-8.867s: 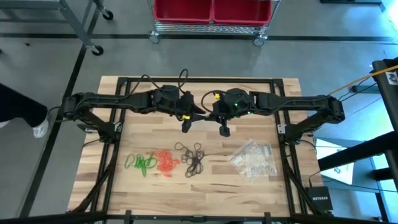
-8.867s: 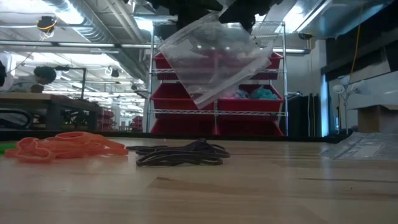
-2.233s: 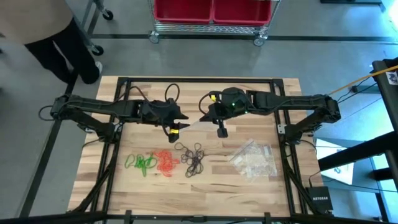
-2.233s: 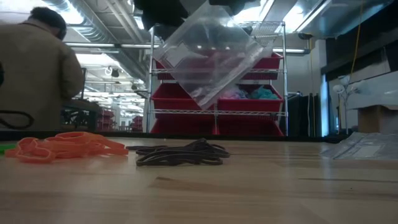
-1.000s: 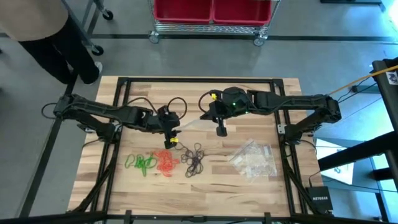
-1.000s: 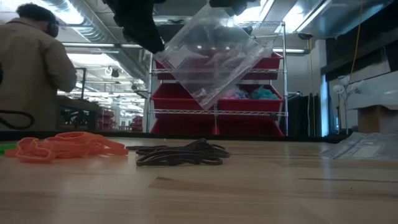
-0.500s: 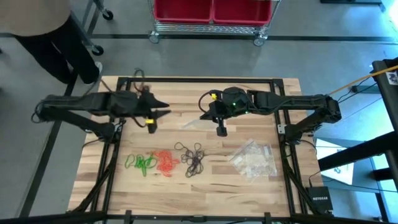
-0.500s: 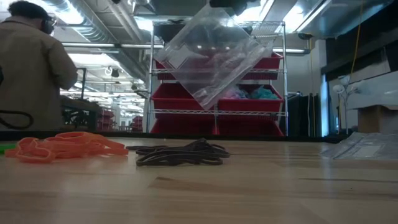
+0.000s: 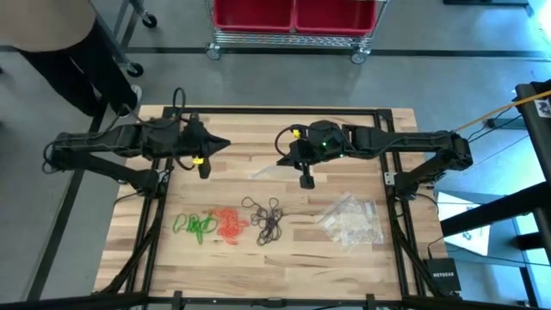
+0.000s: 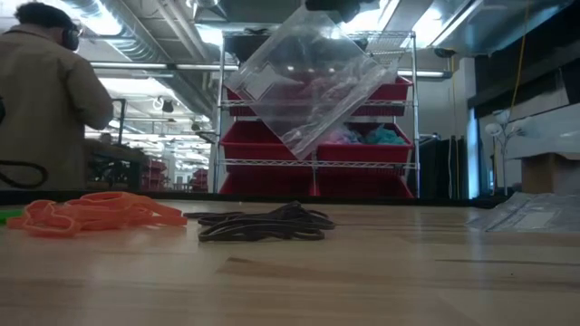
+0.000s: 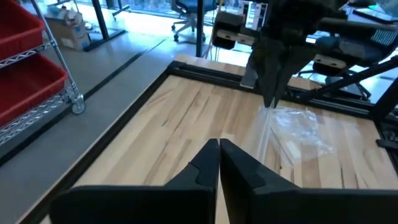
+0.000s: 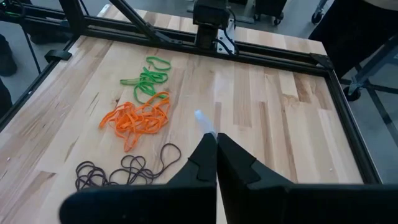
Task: Sort rubber bands
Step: Open the transparent zip bag
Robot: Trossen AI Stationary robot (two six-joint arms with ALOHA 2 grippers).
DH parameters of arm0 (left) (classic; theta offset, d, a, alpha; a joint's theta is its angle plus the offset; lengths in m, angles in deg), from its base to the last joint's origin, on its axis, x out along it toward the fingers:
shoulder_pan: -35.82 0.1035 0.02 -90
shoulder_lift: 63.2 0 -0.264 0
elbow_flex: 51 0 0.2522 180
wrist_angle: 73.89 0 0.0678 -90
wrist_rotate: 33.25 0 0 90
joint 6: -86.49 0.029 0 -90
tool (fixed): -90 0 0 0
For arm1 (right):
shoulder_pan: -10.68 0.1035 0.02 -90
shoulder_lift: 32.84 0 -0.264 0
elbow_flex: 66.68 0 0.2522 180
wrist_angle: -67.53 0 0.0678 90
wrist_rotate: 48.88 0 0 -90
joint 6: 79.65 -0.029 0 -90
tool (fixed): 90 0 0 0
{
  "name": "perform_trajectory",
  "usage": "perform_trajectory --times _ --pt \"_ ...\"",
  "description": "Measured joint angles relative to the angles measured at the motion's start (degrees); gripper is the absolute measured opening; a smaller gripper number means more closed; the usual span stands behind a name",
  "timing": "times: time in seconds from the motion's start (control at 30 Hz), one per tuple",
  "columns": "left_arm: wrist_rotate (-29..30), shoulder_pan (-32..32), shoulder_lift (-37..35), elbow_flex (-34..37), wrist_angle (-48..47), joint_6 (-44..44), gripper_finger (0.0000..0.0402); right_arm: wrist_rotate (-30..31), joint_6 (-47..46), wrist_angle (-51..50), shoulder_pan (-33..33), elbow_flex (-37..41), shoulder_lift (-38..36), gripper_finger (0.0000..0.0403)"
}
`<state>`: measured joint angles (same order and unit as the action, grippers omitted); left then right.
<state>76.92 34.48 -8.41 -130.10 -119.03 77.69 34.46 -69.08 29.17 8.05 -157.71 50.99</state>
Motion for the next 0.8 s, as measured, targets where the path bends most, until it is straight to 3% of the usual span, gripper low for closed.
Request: perform_trajectory --times 0.3,0.63,0.8 --pt "0.1 0.0 0.0 0.0 2.0 -0.9 0.0016 0.0 0.0 0.0 0.0 0.0 0.0 0.0000" --pt "0.1 0.0 0.1 0.0 2.0 -1.5 0.0131 0.0 0.0 0.0 0.0 0.0 0.0 0.0000" --pt "0.1 0.0 0.1 0.0 1.7 -1.4 0.0157 0.0 0.0 0.0 0.0 0.0 0.0 0.0000"
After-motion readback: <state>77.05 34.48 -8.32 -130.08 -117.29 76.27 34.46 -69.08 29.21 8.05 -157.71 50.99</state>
